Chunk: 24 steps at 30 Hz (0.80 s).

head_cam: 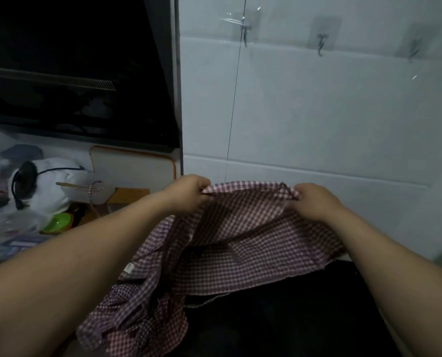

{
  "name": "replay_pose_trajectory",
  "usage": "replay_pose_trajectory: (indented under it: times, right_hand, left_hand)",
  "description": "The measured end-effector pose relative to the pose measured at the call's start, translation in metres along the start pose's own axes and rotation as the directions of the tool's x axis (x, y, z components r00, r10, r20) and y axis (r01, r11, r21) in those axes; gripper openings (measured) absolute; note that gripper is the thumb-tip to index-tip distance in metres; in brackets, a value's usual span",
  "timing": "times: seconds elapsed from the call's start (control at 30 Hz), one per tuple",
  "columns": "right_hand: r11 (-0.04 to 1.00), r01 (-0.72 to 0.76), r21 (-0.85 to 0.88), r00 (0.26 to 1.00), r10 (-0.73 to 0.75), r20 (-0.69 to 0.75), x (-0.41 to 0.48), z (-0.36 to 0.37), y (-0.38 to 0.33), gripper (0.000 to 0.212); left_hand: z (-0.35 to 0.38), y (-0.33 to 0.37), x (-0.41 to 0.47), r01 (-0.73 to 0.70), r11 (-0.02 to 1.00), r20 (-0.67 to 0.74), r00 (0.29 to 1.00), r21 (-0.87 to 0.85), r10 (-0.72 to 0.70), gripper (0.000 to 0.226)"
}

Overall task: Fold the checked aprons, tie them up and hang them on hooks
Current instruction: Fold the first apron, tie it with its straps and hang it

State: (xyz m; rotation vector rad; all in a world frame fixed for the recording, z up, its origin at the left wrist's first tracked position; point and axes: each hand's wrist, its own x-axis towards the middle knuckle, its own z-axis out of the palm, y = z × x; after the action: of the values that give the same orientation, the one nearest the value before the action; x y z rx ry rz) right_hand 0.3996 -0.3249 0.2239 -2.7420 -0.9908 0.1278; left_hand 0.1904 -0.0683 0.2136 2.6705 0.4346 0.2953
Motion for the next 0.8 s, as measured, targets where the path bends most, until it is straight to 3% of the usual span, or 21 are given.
replay_pose_trajectory:
  times: [0.07, 0.1, 0.13, 0.23, 0.3, 0.4, 0.47, 0.6, 0.73, 0.8]
  right_hand:
    - [0.990, 0.137, 0.006, 0.989, -0.138, 0.046, -0.006, 0.012, -0.031, 0.086]
    - [0.977, 0.209, 0.050, 0.975, -0.212, 0.065, -0.008, 0.019, -0.048, 0.097]
    - [0.956, 0.272, 0.111, 0.955, -0.282, 0.090, -0.010, 0.026, -0.064, 0.092]
    - [0.923, 0.326, 0.204, 0.935, -0.346, 0.073, -0.016, 0.038, -0.093, 0.034]
    - [0.934, 0.271, 0.235, 0.958, -0.286, 0.033, -0.019, 0.049, -0.080, 0.010]
    - [0.951, 0.064, 0.302, 0.993, -0.091, 0.078, -0.024, 0.065, -0.039, 0.016]
    - [0.953, -0.042, 0.300, 0.999, 0.034, 0.033, -0.023, 0.064, -0.021, 0.020]
    - [0.937, -0.051, 0.345, 0.984, 0.107, -0.145, -0.016, 0.031, -0.022, 0.028]
    - [0.942, 0.092, 0.322, 0.982, -0.032, -0.187, -0.017, -0.007, -0.049, 0.031]
    - [0.932, 0.150, 0.330, 0.980, -0.094, -0.177, -0.018, -0.018, -0.059, 0.032]
  left_hand:
    - [0.003, 0.019, 0.004, -0.106, 0.994, 0.025, 0.994, 0.018, 0.106, 0.029]
    - [0.005, 0.030, 0.006, -0.149, 0.989, 0.032, 0.988, 0.014, 0.148, 0.024]
    - [0.006, 0.040, 0.008, -0.193, 0.981, 0.034, 0.981, -0.002, 0.193, 0.020]
    - [0.005, 0.054, 0.010, -0.269, 0.960, -0.022, 0.963, -0.080, 0.268, 0.009]
    - [-0.002, 0.046, 0.009, -0.197, 0.953, -0.150, 0.975, -0.231, 0.165, 0.014]
    - [-0.016, 0.019, 0.010, -0.040, 0.849, -0.305, 0.941, -0.526, -0.145, 0.015]
    - [-0.019, 0.000, 0.009, 0.010, 0.816, -0.331, 0.911, -0.578, -0.246, 0.013]
    - [-0.009, -0.021, 0.006, 0.090, 0.846, -0.249, 0.935, -0.526, -0.254, 0.013]
    - [-0.003, -0.007, 0.011, 0.075, 0.925, -0.240, 0.955, -0.371, -0.173, 0.015]
    - [-0.003, 0.007, 0.012, 0.058, 0.966, -0.250, 0.960, -0.251, -0.123, 0.029]
